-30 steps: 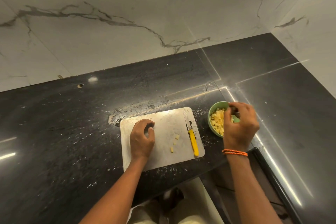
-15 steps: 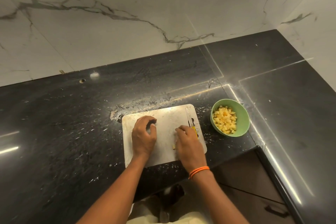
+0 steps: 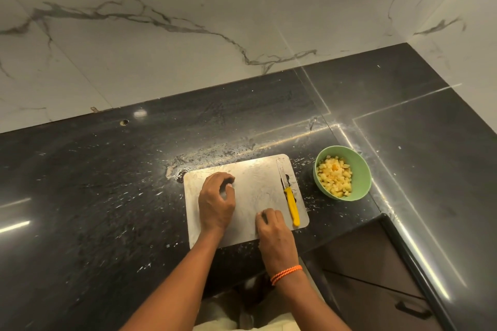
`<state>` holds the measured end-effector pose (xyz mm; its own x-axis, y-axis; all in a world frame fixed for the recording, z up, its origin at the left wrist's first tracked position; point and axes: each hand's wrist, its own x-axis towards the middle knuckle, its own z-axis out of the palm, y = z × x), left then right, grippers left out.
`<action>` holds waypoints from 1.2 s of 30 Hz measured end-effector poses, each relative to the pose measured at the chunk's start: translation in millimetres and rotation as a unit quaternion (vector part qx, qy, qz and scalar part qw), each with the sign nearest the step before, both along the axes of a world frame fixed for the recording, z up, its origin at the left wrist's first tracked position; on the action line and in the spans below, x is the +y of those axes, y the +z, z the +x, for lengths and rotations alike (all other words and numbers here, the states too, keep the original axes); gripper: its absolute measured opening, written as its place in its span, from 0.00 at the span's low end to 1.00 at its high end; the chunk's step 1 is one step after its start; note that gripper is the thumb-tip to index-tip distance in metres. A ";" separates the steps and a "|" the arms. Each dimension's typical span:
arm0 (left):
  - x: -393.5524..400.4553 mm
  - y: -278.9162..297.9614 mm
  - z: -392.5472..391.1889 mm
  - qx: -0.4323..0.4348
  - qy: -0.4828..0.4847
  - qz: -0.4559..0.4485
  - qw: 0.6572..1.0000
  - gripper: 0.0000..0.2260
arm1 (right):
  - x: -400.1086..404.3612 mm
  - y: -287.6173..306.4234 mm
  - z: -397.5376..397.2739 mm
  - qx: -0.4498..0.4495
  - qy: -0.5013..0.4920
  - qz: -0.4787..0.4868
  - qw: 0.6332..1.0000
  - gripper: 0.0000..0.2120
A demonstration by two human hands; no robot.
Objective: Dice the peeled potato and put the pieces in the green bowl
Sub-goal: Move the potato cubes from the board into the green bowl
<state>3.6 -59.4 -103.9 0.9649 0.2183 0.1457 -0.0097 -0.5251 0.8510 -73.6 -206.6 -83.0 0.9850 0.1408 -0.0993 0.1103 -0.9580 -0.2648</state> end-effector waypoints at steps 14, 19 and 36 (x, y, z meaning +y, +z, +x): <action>-0.5 4.5 -1.0 0.008 -0.001 0.000 1.000 0.10 | -16.5 10.3 29.8 0.071 0.007 0.055 0.996 0.07; -0.4 4.3 -0.1 0.008 -0.004 0.000 1.000 0.10 | -3.9 14.0 20.6 0.072 -0.013 0.010 0.997 0.11; 1.1 7.3 0.2 0.001 -0.015 0.012 1.000 0.12 | 3.5 11.6 32.7 0.042 -0.088 0.027 0.995 0.06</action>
<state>3.8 -58.3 -96.6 0.9713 0.1858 0.1487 -0.0240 -0.5452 0.8380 -40.9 -203.1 -71.4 0.9835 -0.0256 -0.1788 -0.0823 -0.9448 -0.3170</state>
